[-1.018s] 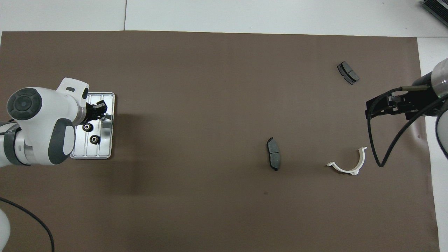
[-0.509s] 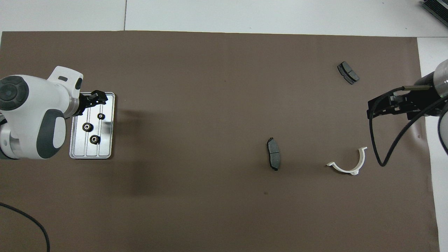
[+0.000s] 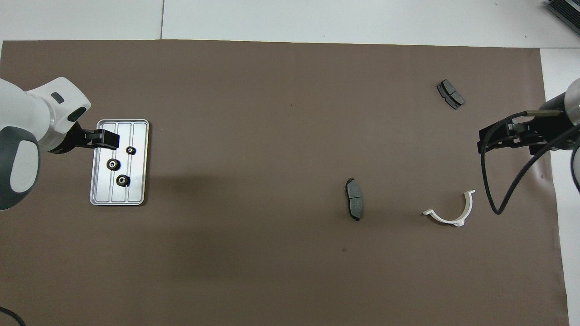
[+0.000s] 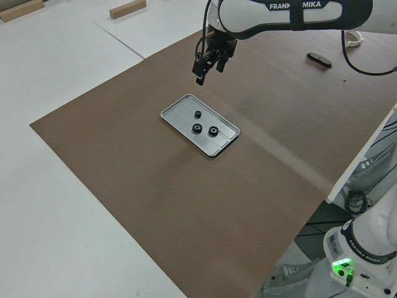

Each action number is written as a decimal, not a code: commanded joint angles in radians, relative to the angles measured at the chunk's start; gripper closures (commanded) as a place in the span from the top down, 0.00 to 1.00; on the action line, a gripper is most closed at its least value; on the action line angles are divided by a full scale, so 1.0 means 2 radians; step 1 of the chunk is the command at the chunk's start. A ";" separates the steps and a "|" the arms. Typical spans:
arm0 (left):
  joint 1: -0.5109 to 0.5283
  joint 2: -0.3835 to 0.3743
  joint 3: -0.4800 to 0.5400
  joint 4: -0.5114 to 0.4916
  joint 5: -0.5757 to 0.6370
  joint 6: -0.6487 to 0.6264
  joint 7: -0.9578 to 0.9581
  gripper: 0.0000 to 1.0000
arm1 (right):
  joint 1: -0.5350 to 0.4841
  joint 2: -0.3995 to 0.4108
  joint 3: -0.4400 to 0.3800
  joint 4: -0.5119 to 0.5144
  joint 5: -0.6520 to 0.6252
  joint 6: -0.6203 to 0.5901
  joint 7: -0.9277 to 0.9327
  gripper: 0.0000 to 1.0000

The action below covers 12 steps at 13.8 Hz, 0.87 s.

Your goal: Pick bearing gear from pile to tray

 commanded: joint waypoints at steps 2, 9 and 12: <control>-0.003 -0.045 -0.003 0.037 -0.029 -0.093 0.020 1.00 | -0.012 -0.011 0.003 -0.012 0.012 0.012 0.001 1.00; 0.001 -0.050 0.001 0.136 -0.049 -0.207 0.025 1.00 | -0.011 -0.011 0.003 -0.012 0.011 0.012 0.004 1.00; 0.011 -0.056 0.007 0.134 -0.084 -0.202 0.025 1.00 | -0.010 -0.012 0.003 -0.013 0.012 0.012 0.004 1.00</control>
